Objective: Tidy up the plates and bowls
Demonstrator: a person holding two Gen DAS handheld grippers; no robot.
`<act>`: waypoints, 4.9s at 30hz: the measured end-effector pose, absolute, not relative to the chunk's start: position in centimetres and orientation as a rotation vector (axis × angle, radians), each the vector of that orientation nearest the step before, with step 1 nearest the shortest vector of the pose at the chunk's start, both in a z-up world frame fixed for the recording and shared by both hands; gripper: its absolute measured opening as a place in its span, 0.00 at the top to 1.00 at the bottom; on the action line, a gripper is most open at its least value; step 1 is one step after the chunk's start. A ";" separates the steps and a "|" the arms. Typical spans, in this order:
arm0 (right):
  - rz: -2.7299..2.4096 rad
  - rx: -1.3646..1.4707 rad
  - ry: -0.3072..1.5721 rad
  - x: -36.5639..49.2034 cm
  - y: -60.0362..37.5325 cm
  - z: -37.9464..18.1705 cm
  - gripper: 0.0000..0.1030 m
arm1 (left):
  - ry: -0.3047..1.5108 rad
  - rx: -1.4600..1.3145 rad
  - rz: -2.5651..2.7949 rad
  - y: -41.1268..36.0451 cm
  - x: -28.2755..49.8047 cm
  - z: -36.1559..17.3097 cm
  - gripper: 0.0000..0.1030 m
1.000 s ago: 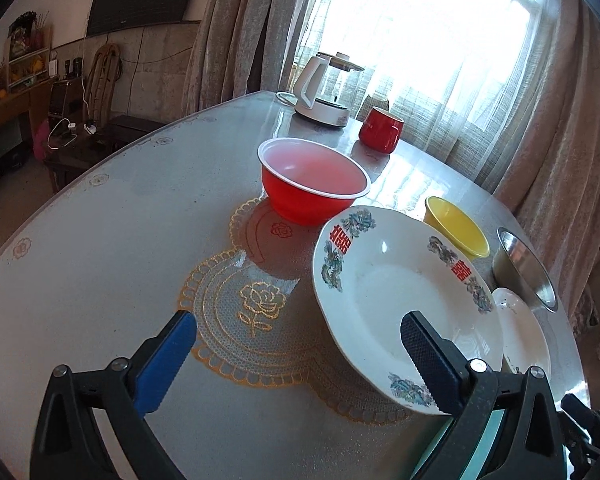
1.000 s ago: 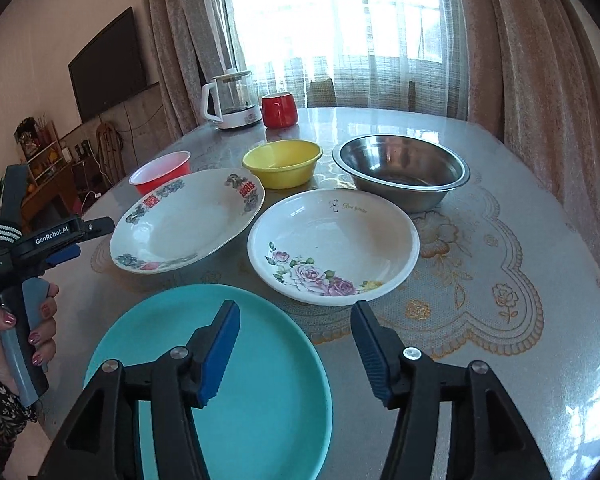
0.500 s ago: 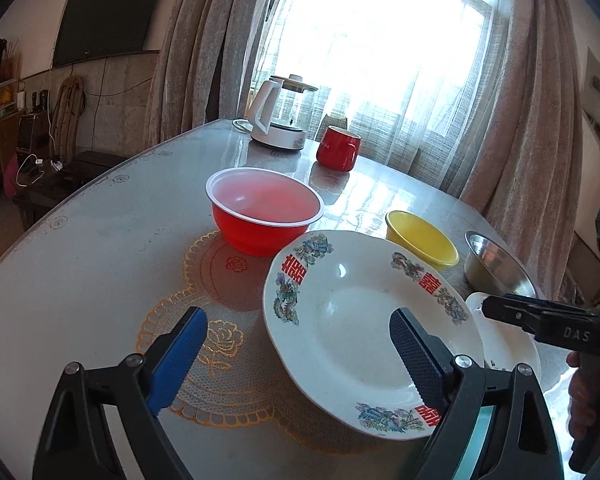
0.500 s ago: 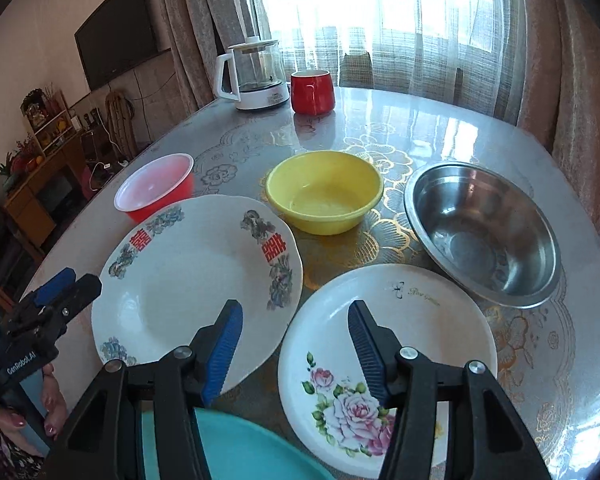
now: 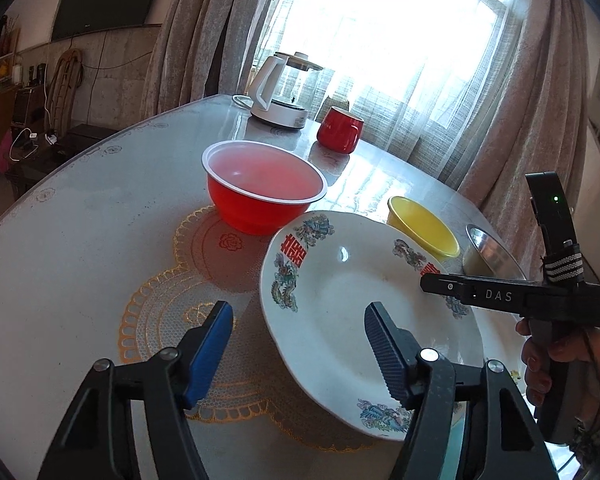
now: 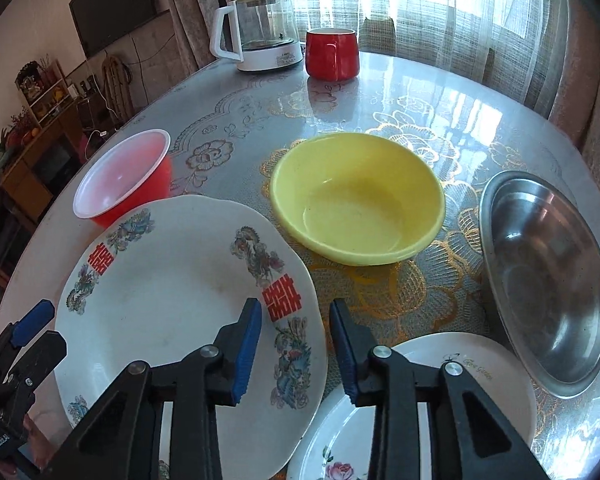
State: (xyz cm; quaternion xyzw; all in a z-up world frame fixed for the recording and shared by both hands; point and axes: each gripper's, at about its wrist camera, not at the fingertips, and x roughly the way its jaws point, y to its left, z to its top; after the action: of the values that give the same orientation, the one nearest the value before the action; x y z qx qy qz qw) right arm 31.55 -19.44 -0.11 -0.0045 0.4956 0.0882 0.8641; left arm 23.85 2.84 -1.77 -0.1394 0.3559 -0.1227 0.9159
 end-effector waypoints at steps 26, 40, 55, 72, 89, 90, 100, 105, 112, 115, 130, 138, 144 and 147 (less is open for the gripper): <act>0.274 0.164 1.083 31.5 -20.0 -1.2 0.69 | 0.855 -0.350 -0.233 3.4 25.2 -3.7 0.75; 0.323 0.309 1.074 29.2 -21.0 -0.8 0.80 | 0.814 -0.405 -0.232 4.7 24.5 -3.4 0.80; 0.359 0.331 0.999 25.8 -21.1 0.3 0.84 | 0.769 -0.366 -0.248 4.5 23.2 -2.6 0.79; 0.353 0.326 0.904 20.8 -21.2 3.1 0.84 | 0.683 -0.325 -0.272 4.0 20.9 -1.2 0.77; 0.350 0.376 0.824 14.5 -21.7 3.7 0.84 | 0.618 -0.295 -0.352 2.9 16.2 -0.4 0.77; 0.351 0.384 0.818 13.9 -21.8 3.6 0.84 | 0.615 -0.292 -0.358 2.8 16.0 -0.3 0.77; 0.328 0.417 0.783 8.8 -22.3 3.3 0.83 | 0.625 -0.255 -0.411 1.2 12.3 -0.6 0.74; 0.311 0.469 0.810 7.0 -23.7 1.9 0.83 | 0.650 -0.188 -0.427 -0.6 10.9 -1.3 0.72; 0.287 0.547 0.829 5.0 -25.9 -0.1 0.83 | 0.655 -0.072 -0.465 -3.3 9.9 -1.6 0.71; 0.277 0.574 0.841 4.4 -26.5 -0.6 0.83 | 0.682 -0.032 -0.472 -4.0 10.2 -1.9 0.69; 0.257 0.601 0.868 4.0 -28.1 -2.0 0.81 | 0.780 0.044 -0.553 -5.3 10.2 -2.9 0.57; 0.264 0.576 0.864 3.5 -28.1 -2.3 0.81 | 0.782 0.066 -0.574 -5.1 9.3 -2.9 0.51; 0.258 0.546 0.860 3.3 -28.0 -2.0 0.81 | 0.772 0.092 -0.574 -5.3 9.0 -2.9 0.45; 0.249 0.520 0.855 3.1 -27.9 -1.7 0.81 | 0.756 0.085 -0.584 -5.0 8.7 -2.7 0.42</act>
State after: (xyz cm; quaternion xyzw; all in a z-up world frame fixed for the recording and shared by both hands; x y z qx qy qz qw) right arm 3.13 -27.88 -1.72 0.2488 0.4086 0.1188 0.8701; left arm 8.70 -5.00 -2.69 0.0410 0.3637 -0.2809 0.8872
